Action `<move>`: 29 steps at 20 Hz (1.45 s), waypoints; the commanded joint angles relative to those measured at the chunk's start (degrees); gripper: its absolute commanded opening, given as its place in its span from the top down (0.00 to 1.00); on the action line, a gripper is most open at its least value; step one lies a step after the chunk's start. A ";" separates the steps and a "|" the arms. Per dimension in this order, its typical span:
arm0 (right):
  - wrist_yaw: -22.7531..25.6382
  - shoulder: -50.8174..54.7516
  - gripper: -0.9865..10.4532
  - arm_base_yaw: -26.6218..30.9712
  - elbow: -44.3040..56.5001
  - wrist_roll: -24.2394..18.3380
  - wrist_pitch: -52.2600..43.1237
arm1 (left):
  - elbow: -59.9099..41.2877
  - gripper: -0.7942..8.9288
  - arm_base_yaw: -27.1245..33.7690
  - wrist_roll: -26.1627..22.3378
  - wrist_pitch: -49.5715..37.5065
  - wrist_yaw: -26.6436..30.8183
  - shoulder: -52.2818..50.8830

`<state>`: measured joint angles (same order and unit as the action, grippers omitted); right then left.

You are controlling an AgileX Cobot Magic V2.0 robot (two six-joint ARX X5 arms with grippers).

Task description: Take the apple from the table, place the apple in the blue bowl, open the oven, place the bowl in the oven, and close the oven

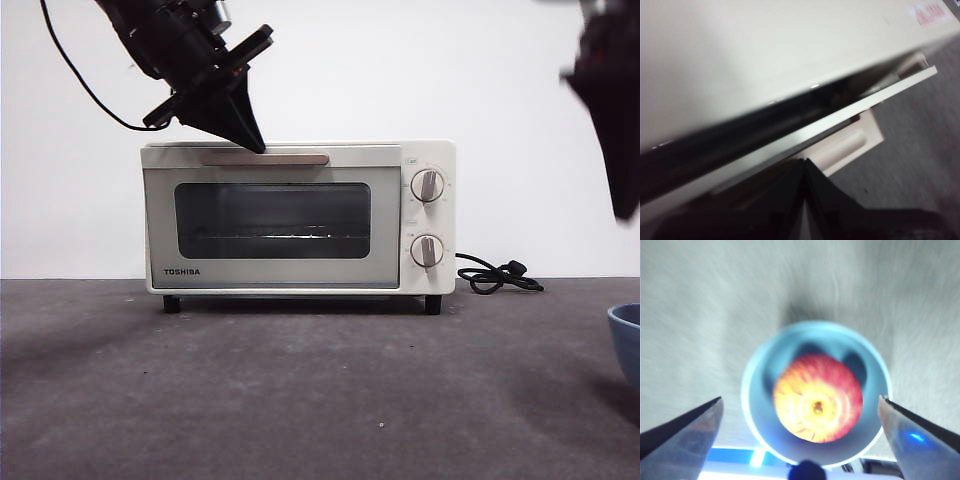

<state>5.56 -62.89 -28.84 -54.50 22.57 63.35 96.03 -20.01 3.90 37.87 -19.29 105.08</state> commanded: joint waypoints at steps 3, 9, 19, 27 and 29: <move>-0.24 4.59 0.43 -0.07 -6.01 -0.72 1.88 | -2.54 0.92 -1.11 -3.72 6.69 6.27 3.52; -1.29 10.10 0.85 -0.07 -9.94 -1.66 6.38 | -2.56 0.92 -1.09 -4.37 9.03 6.29 3.52; -3.87 14.95 0.92 -0.07 -12.04 -2.62 9.09 | -7.78 0.92 -2.21 -6.80 9.03 8.63 2.12; -3.78 15.80 0.92 -0.04 -14.10 -1.51 12.07 | -20.90 0.92 -4.22 -4.31 0.02 8.41 -0.79; -1.01 15.85 0.92 -0.04 -14.10 -1.09 14.29 | -24.22 0.92 -4.83 -3.89 -2.97 8.37 -0.83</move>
<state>4.34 -47.13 -28.84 -68.51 20.80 77.47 73.23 -24.45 -0.40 33.85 -11.03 104.07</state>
